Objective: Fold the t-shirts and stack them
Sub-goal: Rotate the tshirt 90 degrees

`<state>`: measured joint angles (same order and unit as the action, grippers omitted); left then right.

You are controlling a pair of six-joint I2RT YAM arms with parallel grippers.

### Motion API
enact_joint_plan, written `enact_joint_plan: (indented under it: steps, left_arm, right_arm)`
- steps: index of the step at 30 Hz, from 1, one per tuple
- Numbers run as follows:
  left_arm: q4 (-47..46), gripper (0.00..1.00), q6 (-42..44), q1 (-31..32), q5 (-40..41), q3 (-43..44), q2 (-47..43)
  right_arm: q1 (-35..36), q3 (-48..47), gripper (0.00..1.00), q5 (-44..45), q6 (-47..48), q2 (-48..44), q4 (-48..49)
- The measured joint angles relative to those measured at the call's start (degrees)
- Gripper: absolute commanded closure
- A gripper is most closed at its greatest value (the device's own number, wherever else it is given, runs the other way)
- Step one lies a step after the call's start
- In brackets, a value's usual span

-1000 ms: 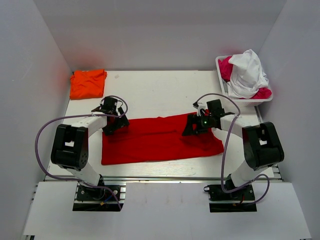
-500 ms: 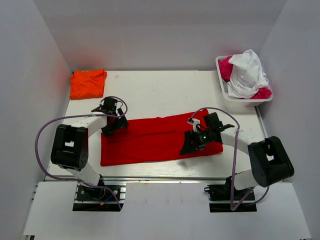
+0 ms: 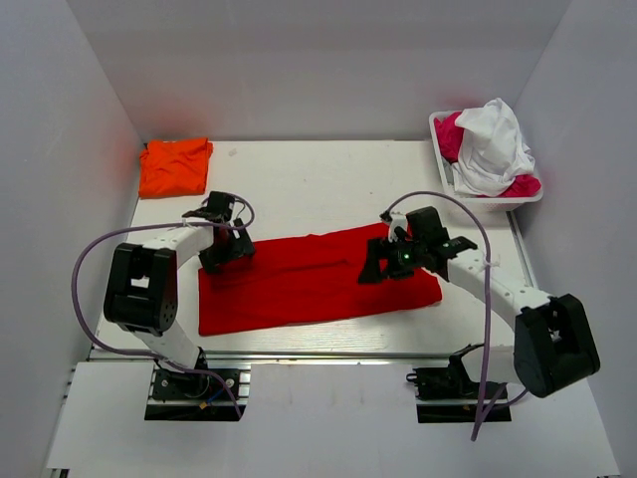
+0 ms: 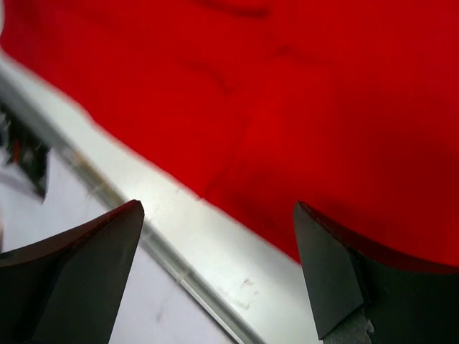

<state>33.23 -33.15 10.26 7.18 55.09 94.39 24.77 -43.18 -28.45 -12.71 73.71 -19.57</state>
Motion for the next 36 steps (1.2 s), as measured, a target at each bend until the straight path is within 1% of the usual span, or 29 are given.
enact_joint_plan:
  steps: [1, 4, 9, 13, 19, 22, 25, 30, 33, 36]
  left_arm:
    - [2.8, 0.0, 0.2, 0.1, -0.3, 1.3, 0.6]
    - [6.1, 0.0, 0.8, 0.4, -0.7, 5.4, 0.3]
    - [4.9, 0.0, 2.8, 0.7, -1.3, 7.7, -5.4]
    - [1.2, 0.0, 4.7, 0.9, -3.8, 5.0, -8.0]
    - [0.0, 0.0, 5.7, 1.9, -4.5, 0.0, -2.5]
    - [-0.9, 0.0, 5.9, 2.5, -4.4, -2.6, -1.9]
    - [-3.5, 0.0, 5.9, 3.6, -3.8, -5.0, -3.4]
    - [-5.7, 0.0, 6.0, 5.9, -2.9, -7.4, -4.9]
    - [-6.0, 0.0, 5.9, 8.7, -3.9, -8.5, -5.8]
    - [-6.0, 0.0, 5.5, 12.0, -7.2, -9.5, -7.6]
  right_arm:
    - [0.0, -0.9, 0.1, 2.3, -0.8, 1.1, 0.0]
    - [0.0, -1.3, 0.1, 9.2, -3.6, 3.1, -0.6]
    - [0.0, -1.3, 0.1, 19.1, -8.7, 5.5, -1.4]
    - [0.0, -1.3, 0.1, 22.8, -12.1, 9.9, -1.1]
    - [0.0, -4.2, 0.1, 26.1, -15.4, 14.3, 0.0]
    - [-0.1, -7.4, 0.1, 27.6, -15.8, 17.6, 0.2]
    - [-0.4, -13.2, 0.1, 28.7, -15.5, 22.9, 0.1]
    - [-1.4, -28.5, 0.1, 29.1, -13.7, 35.3, -0.1]
    - [-2.2, -43.1, 0.1, 29.2, -12.2, 45.4, -2.5]
    - [-2.6, -58.2, 0.1, 28.3, -10.7, 55.7, -2.8]
